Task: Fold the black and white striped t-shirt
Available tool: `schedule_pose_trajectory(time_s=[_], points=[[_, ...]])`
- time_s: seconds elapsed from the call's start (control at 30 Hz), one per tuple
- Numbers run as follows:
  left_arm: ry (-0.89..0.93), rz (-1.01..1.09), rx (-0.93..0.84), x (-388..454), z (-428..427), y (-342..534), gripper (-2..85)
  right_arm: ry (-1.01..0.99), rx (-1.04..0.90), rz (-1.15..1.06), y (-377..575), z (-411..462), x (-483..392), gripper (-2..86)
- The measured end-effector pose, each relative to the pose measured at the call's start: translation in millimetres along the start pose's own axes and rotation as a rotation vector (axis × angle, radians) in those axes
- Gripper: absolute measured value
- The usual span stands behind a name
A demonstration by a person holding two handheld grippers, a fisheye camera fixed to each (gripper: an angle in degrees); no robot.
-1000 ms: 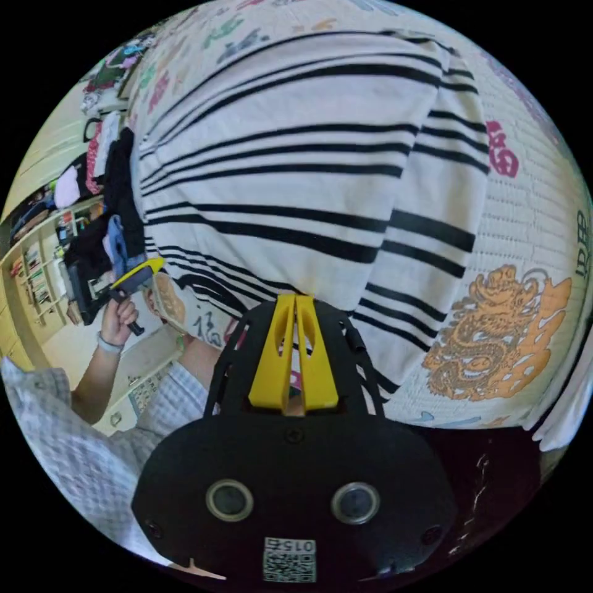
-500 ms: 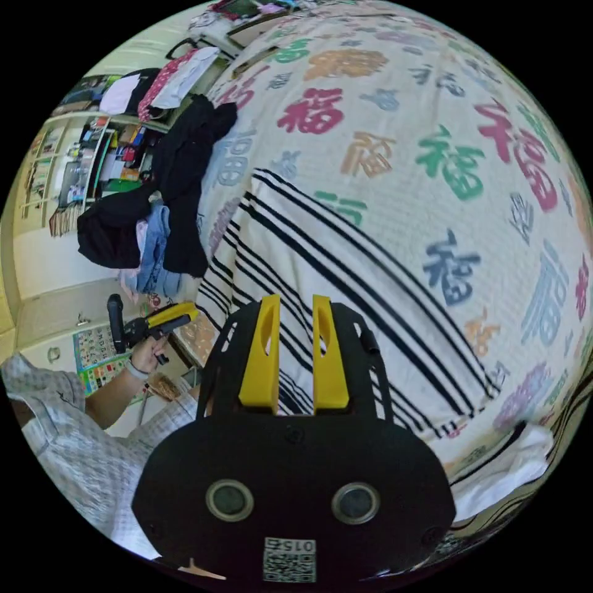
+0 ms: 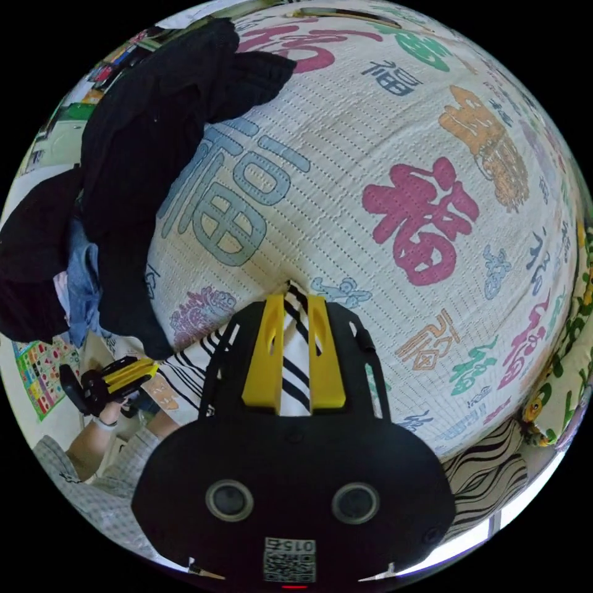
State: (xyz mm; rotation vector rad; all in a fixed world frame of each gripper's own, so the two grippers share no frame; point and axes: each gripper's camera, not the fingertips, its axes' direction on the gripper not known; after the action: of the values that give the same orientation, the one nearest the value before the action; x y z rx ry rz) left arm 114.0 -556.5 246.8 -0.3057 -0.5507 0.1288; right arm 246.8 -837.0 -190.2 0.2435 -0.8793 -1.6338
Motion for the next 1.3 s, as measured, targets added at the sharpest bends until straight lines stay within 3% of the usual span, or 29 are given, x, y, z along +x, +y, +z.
schedule_pose_trajectory(time_s=[0.2,0.47,0.67,0.97,1.3], points=[[-0.020,0.138,0.160,49,-21,33,0.3,-0.041,0.070,-0.069,32,-42,14,0.4],[0.151,0.545,0.237,223,-33,102,-0.1,-0.587,0.514,-0.102,215,-114,147,0.3],[0.272,0.767,0.178,346,39,132,-0.2,-0.659,0.622,0.030,353,-98,247,0.4],[0.159,0.915,0.019,484,189,162,-0.2,-0.720,0.619,0.183,455,-37,340,0.4],[0.061,0.964,-0.149,544,280,154,0.7,-0.653,0.587,0.213,523,-46,362,1.3]])
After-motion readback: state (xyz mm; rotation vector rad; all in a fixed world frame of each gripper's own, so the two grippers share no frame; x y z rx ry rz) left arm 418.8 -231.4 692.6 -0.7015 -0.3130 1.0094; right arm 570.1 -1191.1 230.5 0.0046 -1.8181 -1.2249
